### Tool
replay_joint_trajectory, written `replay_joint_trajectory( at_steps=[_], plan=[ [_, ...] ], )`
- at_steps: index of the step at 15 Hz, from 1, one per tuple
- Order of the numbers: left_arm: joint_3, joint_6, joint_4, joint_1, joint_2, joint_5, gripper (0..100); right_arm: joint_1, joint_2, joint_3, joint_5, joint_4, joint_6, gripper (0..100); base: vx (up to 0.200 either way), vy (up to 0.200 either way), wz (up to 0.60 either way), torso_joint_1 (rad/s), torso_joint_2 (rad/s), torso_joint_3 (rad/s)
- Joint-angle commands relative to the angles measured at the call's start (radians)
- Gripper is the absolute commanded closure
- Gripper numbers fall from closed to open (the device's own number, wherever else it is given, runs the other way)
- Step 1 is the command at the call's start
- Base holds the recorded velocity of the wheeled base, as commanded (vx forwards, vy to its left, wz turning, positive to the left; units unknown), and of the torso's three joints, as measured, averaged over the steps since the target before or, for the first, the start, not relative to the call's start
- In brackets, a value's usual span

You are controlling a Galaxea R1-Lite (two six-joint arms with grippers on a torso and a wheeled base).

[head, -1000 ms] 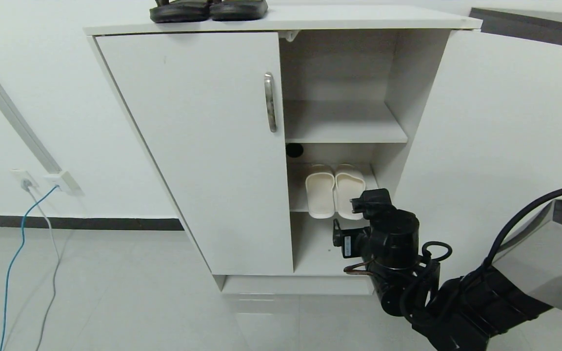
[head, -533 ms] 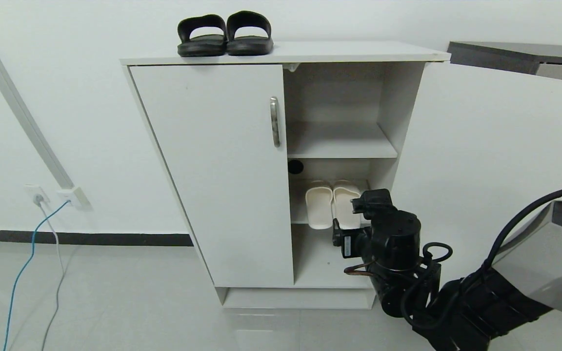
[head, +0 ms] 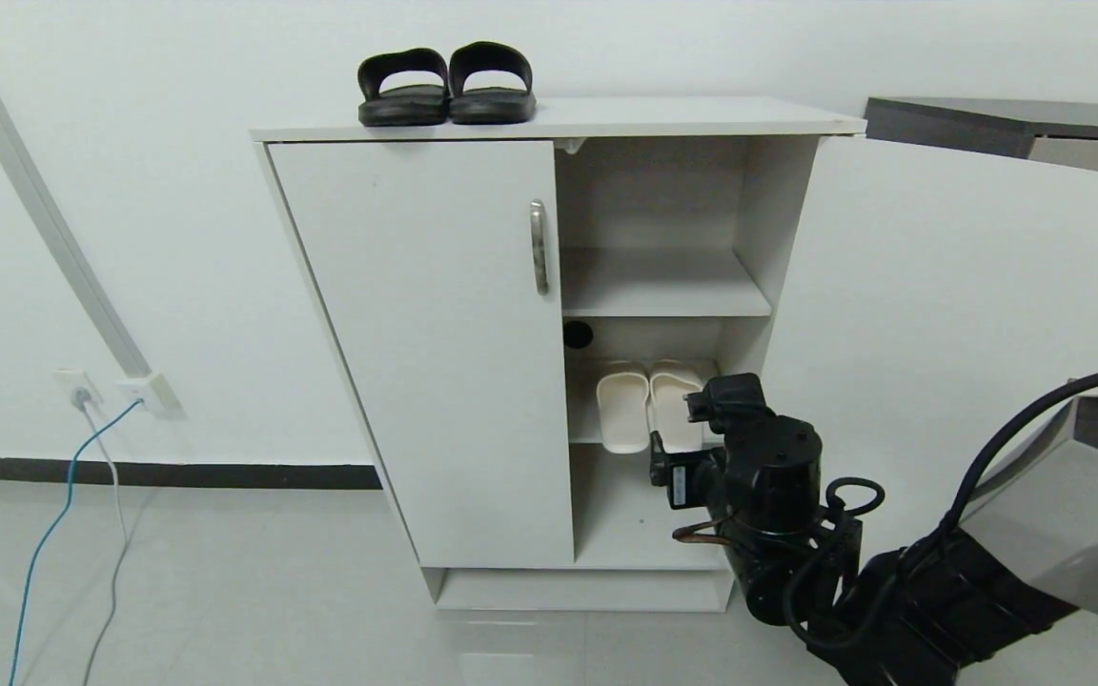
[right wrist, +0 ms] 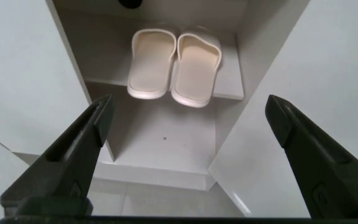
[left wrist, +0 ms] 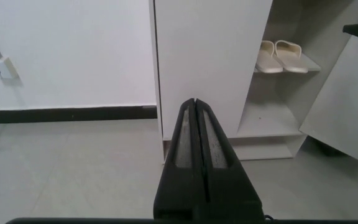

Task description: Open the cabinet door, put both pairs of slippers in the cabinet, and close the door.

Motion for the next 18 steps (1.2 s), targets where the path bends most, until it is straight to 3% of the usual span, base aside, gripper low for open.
replay_joint_trajectory(
  at_steps=[1, 16, 18],
  plan=[
    [0.0, 0.0, 0.0, 0.0, 0.001, 0.0, 100, 0.003, 0.004, 0.001, 0.0, 0.0, 0.0, 0, 0.0, 0.2, 0.0, 0.007, 0.01, 0.002],
    [0.0, -0.002, 0.0, 0.0, 0.001, 0.0, 100, -0.018, 0.001, 0.043, 0.011, -0.093, -0.032, 0, 0.0, 0.2, 0.0, 0.004, 0.0, 0.002],
    [0.0, 0.0, 0.0, 0.0, 0.001, 0.0, 100, -0.034, 0.003, 0.046, 0.016, -0.106, -0.063, 0, 0.0, 0.0, 0.0, 0.0, 0.0, 0.0]
  ],
)
